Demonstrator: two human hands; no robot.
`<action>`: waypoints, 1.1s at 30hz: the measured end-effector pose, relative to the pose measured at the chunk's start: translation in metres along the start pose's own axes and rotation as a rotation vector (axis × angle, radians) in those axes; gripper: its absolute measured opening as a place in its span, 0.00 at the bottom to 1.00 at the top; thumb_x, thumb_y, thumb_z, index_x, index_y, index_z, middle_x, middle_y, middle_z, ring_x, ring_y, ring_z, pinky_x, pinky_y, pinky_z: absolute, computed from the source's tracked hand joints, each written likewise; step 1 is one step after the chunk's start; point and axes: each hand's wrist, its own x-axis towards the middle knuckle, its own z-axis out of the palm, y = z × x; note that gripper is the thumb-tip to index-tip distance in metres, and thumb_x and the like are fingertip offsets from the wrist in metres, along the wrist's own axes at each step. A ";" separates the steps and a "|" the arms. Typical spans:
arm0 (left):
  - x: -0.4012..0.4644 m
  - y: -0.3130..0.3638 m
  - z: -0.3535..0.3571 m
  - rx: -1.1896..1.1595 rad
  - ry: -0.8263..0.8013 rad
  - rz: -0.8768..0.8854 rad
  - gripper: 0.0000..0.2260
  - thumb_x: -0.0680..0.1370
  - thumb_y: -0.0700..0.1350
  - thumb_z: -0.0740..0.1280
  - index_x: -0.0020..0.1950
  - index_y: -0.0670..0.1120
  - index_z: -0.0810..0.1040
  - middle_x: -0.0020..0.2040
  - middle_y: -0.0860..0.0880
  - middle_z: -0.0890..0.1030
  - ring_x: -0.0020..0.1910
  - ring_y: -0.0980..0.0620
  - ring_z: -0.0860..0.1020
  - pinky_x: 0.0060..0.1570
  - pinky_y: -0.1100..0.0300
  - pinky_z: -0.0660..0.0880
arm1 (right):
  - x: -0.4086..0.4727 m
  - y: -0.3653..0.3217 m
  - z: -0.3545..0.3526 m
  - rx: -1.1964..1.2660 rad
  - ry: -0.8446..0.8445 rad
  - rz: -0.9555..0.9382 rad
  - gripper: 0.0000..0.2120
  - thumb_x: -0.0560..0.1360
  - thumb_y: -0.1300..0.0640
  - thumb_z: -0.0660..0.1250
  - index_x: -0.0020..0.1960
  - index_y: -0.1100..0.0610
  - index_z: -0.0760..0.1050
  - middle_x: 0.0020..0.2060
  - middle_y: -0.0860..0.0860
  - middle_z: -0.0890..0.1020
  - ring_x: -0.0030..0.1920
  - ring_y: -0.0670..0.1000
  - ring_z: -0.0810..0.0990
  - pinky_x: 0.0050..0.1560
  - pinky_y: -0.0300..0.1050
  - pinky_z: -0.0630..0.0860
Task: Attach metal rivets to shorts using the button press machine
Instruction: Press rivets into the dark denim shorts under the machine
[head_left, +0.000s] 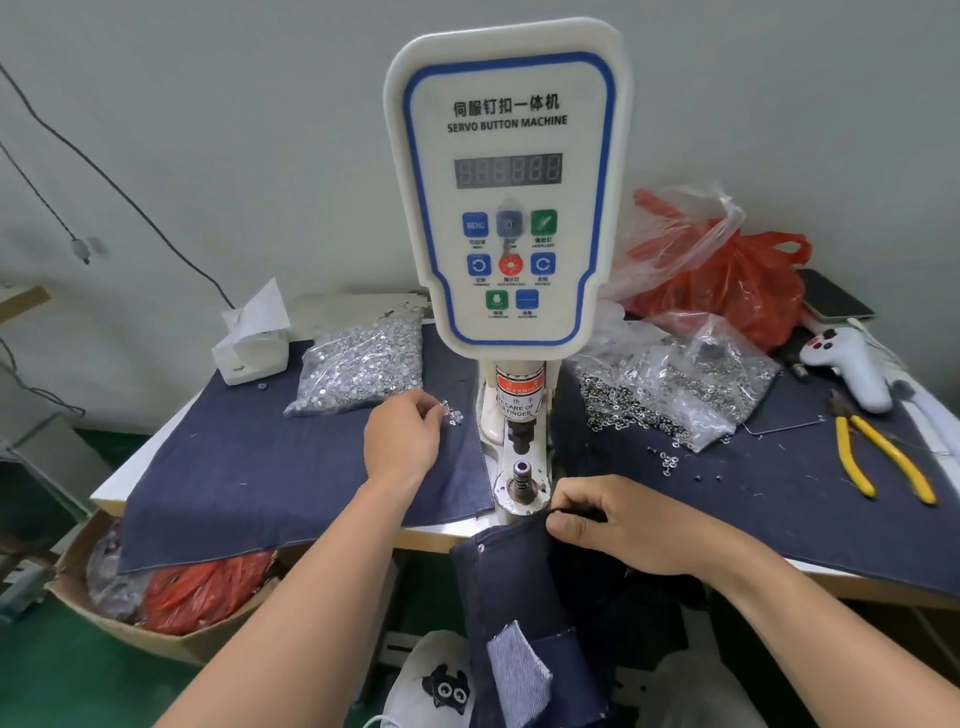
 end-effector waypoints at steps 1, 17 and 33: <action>-0.005 0.002 -0.004 -0.092 -0.022 0.006 0.04 0.82 0.46 0.70 0.49 0.52 0.85 0.46 0.55 0.85 0.50 0.52 0.82 0.51 0.56 0.75 | 0.000 0.000 0.000 0.003 0.000 0.000 0.14 0.82 0.44 0.66 0.42 0.50 0.71 0.33 0.39 0.72 0.36 0.40 0.67 0.40 0.35 0.67; -0.092 0.040 -0.031 -0.399 -0.311 0.246 0.10 0.80 0.45 0.74 0.43 0.59 0.82 0.38 0.59 0.86 0.36 0.64 0.82 0.35 0.70 0.75 | -0.001 -0.006 0.000 0.009 0.010 0.007 0.13 0.82 0.45 0.66 0.40 0.48 0.72 0.33 0.40 0.73 0.36 0.40 0.69 0.41 0.38 0.67; -0.096 0.043 -0.046 -0.245 -0.246 0.285 0.05 0.82 0.44 0.72 0.54 0.51 0.87 0.46 0.57 0.88 0.44 0.63 0.85 0.51 0.66 0.80 | -0.004 -0.012 0.000 0.029 0.004 0.049 0.13 0.82 0.46 0.66 0.40 0.48 0.72 0.33 0.39 0.73 0.35 0.40 0.68 0.40 0.35 0.66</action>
